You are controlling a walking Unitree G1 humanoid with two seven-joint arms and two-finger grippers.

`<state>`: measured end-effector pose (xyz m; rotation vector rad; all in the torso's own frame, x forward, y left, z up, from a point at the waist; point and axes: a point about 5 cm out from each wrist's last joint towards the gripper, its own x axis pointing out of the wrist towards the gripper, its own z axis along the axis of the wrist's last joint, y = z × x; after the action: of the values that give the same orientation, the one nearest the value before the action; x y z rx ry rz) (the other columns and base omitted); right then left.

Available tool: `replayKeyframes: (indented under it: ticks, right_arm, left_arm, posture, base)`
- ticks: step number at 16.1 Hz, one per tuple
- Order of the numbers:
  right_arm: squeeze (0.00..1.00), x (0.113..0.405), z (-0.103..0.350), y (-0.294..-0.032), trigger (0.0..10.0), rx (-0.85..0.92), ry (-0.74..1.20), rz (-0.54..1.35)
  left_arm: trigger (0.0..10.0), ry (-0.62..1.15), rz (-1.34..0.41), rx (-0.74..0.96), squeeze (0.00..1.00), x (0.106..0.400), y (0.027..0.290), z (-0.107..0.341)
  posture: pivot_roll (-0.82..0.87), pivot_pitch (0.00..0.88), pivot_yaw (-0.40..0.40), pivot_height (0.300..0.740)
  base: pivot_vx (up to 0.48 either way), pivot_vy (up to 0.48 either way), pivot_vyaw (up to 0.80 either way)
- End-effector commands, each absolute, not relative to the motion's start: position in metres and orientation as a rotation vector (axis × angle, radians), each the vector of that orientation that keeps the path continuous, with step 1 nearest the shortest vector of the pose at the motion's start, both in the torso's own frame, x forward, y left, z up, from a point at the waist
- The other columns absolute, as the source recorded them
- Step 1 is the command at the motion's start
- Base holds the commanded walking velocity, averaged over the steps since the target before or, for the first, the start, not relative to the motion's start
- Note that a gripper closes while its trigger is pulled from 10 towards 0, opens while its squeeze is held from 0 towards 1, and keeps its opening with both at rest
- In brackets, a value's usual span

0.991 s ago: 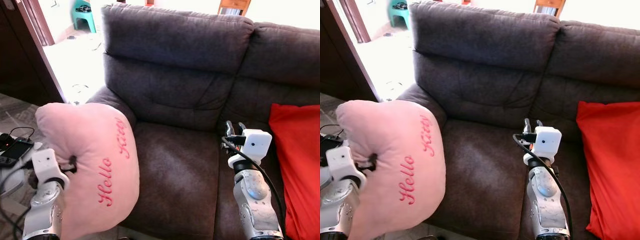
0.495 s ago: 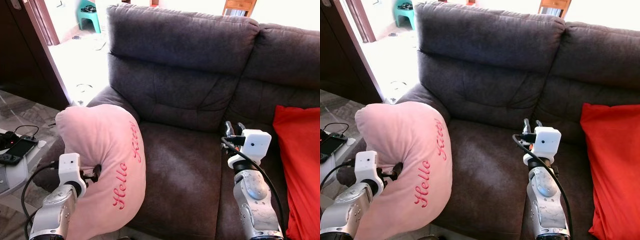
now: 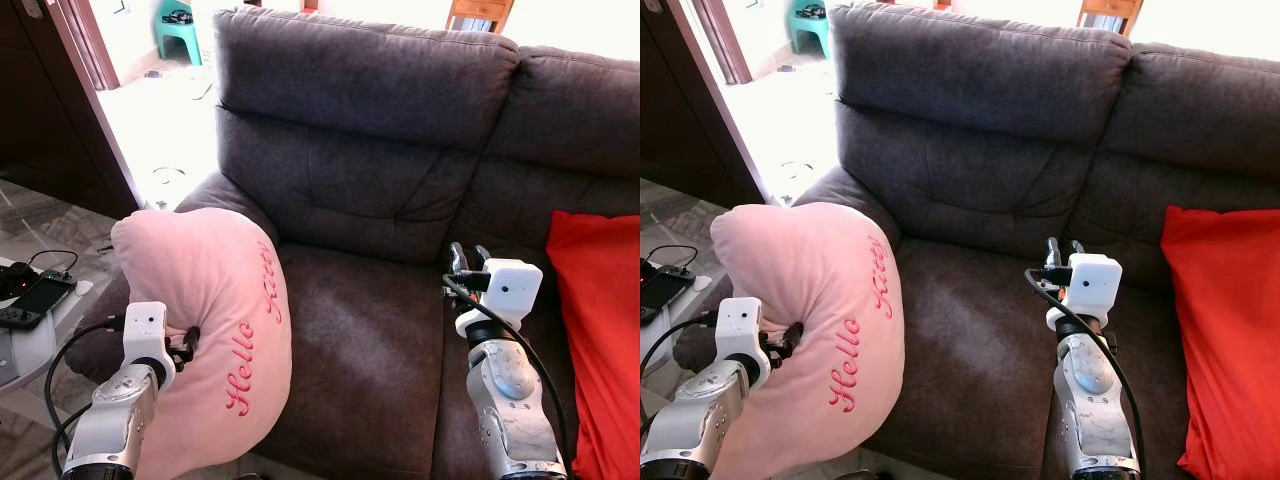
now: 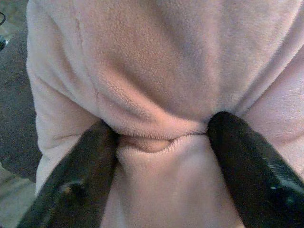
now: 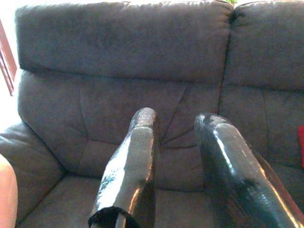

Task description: Move the pillow to the sofa from floor

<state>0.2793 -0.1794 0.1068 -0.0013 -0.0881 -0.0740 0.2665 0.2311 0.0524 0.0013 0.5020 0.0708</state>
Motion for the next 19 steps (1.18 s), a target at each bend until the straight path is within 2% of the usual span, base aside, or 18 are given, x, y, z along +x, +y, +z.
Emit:
replayKeyframes:
  ticks: [1,3,4,10,12,15,19]
  right_arm:
    - [0.00,0.278,0.107,-0.180,10.0,-0.007,-0.082,-0.077]
    - [0.00,0.278,0.107,-0.180,10.0,-0.007,-0.082,-0.075]
    - [0.00,0.278,0.107,-0.180,10.0,-0.006,-0.082,-0.075]
    - [0.00,0.278,0.106,-0.179,10.0,-0.006,-0.079,-0.073]
    - [0.00,0.278,0.106,-0.179,10.0,-0.007,-0.078,-0.075]
    - [0.00,0.279,0.106,-0.179,10.0,-0.007,-0.078,-0.076]
    - [0.00,0.279,0.106,-0.180,10.0,-0.007,-0.080,-0.078]
  left_arm:
    - [0.0,0.551,0.058,-0.002,0.00,0.262,0.224,0.042]
    - [0.0,0.527,0.082,0.006,0.00,0.263,0.227,0.044]
    - [0.0,0.440,0.118,-0.015,0.00,0.268,0.229,0.054]
    - [0.0,0.367,0.104,-0.025,0.00,0.271,0.224,0.061]
    - [0.0,0.293,0.100,-0.043,0.00,0.276,0.222,0.071]
    - [0.0,0.096,-0.072,0.025,0.00,0.295,0.204,0.108]
    - [0.0,0.022,-0.164,0.057,0.00,0.305,0.197,0.126]
  posture:
    - [0.08,0.045,-0.050,0.740]
    - [0.08,0.045,-0.050,0.740]
    - [0.08,0.045,-0.051,0.740]
    - [0.08,0.047,-0.051,0.740]
    - [0.08,0.047,-0.051,0.740]
    - [0.08,0.047,-0.053,0.740]
    - [0.08,0.045,-0.053,0.740]
  base:
    - [0.000,0.000,0.00]
    - [0.000,0.000,0.00]
    - [0.000,0.000,0.00]
    - [0.000,0.000,0.00]
    - [0.000,0.000,0.00]
    - [0.000,0.000,0.00]
    - [0.000,0.000,0.00]
